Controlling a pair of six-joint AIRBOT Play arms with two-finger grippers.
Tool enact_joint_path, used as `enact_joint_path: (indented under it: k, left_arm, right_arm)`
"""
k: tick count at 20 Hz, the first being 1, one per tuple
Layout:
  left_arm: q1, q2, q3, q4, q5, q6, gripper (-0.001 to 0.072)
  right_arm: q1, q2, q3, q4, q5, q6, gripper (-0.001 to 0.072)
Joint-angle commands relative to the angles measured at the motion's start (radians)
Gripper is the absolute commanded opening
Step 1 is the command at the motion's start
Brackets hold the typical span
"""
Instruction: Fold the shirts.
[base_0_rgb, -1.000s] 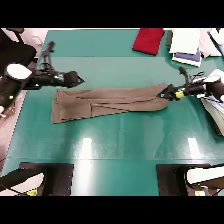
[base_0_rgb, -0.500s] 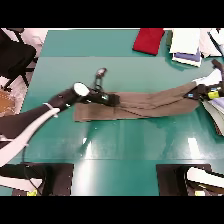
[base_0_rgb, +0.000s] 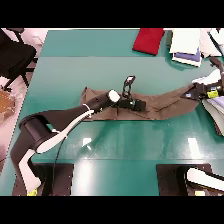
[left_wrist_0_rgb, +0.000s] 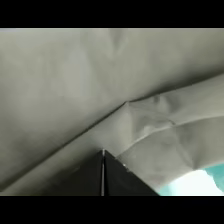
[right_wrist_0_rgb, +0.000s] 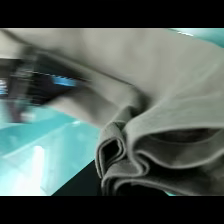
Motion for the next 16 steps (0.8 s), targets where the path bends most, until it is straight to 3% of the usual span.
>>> enact_joint_path:
  k: [1, 5, 6, 9, 10, 12, 16]
  left_arm:
    - [-0.01, -0.063, 0.051, 0.009, -0.051, -0.026, 0.0025]
    - [0.008, -0.063, 0.095, 0.037, -0.125, -0.026, 0.0025]
    - [0.031, -0.062, 0.134, 0.109, -0.185, -0.074, 0.0024]
    - [0.138, 0.006, 0.266, 0.641, -0.44, -0.429, 0.0022]
    - [0.186, 0.056, 0.301, 0.812, -0.527, -0.502, 0.0023]
    - [0.284, 0.173, 0.33, 1.03, -0.635, -0.547, 0.0024]
    - [0.432, 0.398, 0.329, 1.076, -0.684, -0.533, 0.0026]
  right_arm:
    - [0.083, 0.021, 0.001, 0.178, -0.023, 0.002, 0.002]
    - [0.286, 0.058, 0.001, 0.205, -0.159, 0.029, 0.002]
    - [0.323, 0.052, 0.001, 0.198, -0.175, 0.042, 0.002]
    - [0.39, 0.016, 0.001, 0.212, -0.202, 0.051, 0.0019]
    - [0.411, 0.006, 0.001, 0.224, -0.213, 0.053, 0.0019]
    - [0.474, -0.015, 0.0, 0.28, -0.249, 0.05, 0.0019]
    - [0.678, -0.076, 0.001, 0.344, -0.431, 0.05, 0.002]
